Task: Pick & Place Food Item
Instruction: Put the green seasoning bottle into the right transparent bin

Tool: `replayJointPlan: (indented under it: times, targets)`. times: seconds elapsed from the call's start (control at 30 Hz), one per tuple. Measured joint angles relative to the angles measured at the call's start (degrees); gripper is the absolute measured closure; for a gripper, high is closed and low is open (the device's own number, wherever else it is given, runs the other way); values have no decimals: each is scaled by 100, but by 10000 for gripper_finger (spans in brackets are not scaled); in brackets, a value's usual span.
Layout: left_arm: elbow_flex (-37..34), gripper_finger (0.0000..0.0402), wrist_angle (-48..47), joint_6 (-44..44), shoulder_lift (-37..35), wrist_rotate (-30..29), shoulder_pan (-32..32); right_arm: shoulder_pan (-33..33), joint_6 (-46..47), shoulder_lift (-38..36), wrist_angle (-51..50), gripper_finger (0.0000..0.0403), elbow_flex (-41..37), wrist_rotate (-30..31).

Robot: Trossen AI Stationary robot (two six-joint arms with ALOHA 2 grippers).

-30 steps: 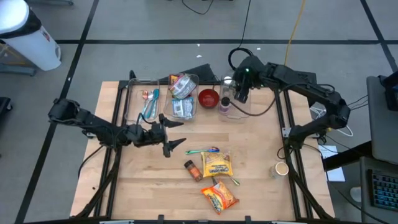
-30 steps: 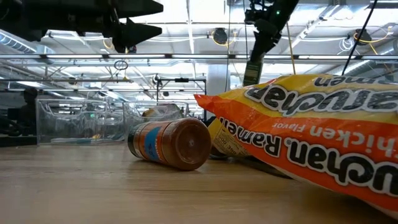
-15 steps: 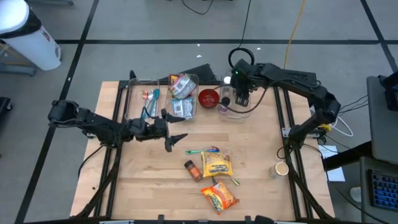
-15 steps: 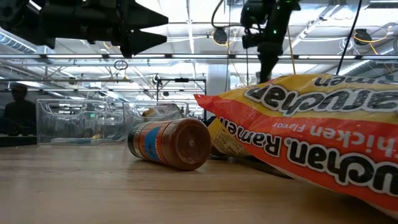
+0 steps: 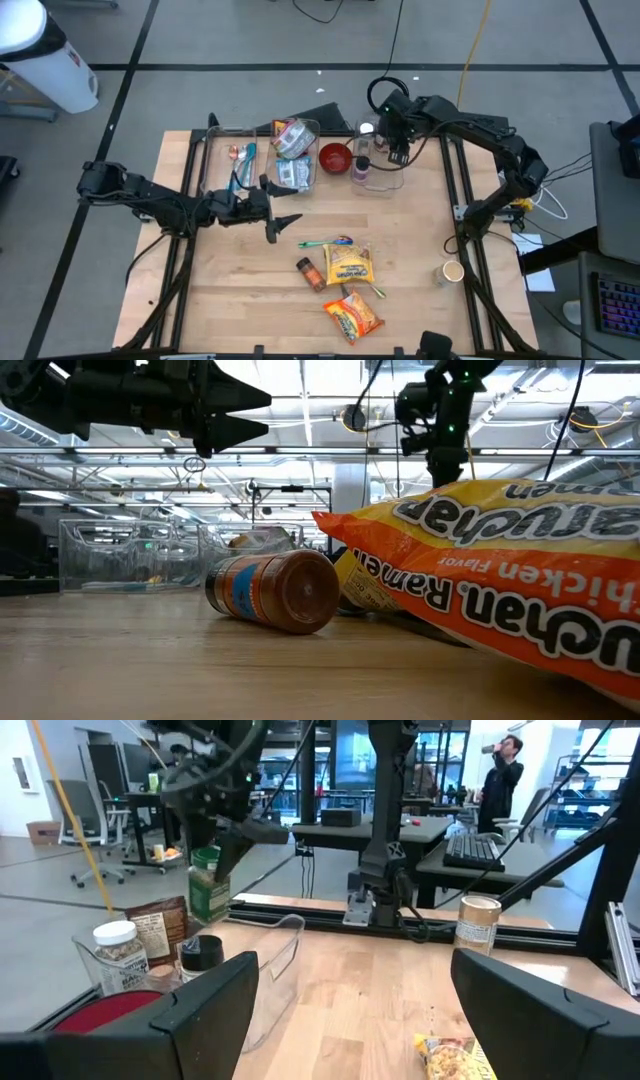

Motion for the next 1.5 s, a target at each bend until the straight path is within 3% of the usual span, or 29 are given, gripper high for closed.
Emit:
replayJointPlan:
  times: [0.67,1.07,1.5]
  targets:
    - [0,62,-110,17,0,-2,52,-247,-761,-2,1266,208,-800,88]
    - [0,62,-122,22,0,-3,50,-749,-790,-2,1712,208,-995,-638]
    - [0,62,-122,24,0,-2,48,-1030,-770,175,1962,208,-995,-946]
